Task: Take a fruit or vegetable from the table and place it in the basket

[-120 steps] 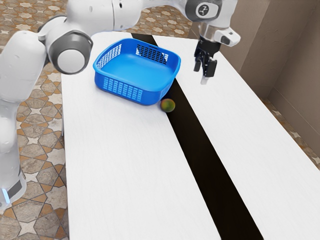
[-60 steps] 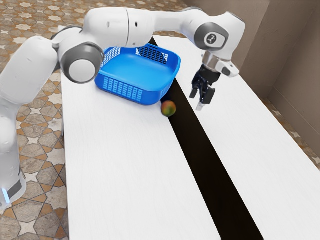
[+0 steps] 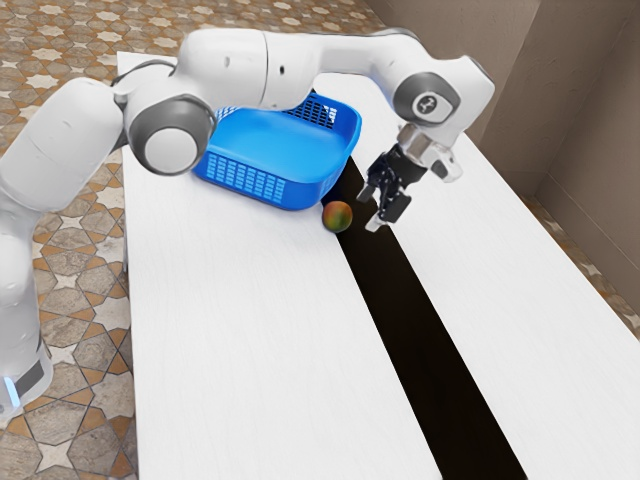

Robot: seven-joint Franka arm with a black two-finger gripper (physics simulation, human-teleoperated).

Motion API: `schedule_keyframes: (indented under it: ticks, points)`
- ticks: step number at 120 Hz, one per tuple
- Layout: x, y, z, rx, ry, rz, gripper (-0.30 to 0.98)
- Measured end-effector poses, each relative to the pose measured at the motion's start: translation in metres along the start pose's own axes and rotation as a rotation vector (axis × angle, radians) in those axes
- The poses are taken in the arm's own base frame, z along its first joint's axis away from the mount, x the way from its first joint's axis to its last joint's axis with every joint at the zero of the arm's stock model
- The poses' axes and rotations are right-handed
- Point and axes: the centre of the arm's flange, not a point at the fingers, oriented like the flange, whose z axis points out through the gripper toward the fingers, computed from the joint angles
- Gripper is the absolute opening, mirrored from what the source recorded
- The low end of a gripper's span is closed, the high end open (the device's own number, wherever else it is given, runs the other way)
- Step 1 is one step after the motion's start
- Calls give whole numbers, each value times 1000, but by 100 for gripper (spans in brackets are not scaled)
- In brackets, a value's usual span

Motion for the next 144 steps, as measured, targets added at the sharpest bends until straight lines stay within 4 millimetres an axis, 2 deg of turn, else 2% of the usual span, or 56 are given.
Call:
schedule_keyframes:
  ticks: [18, 38, 50, 73, 101, 144]
  points:
    - [-4, 3, 0, 121, -53, 51, 69]
    - [-7, -11, 1, 227, -106, 99, 69]
    - [-2, -19, 10, 269, -146, 135, 69]
    - [7, -31, 25, 291, -196, 205, 69]
    - [10, -42, 31, 336, -244, 288, 69]
    - [25, -46, 60, 319, -310, 396, 69]
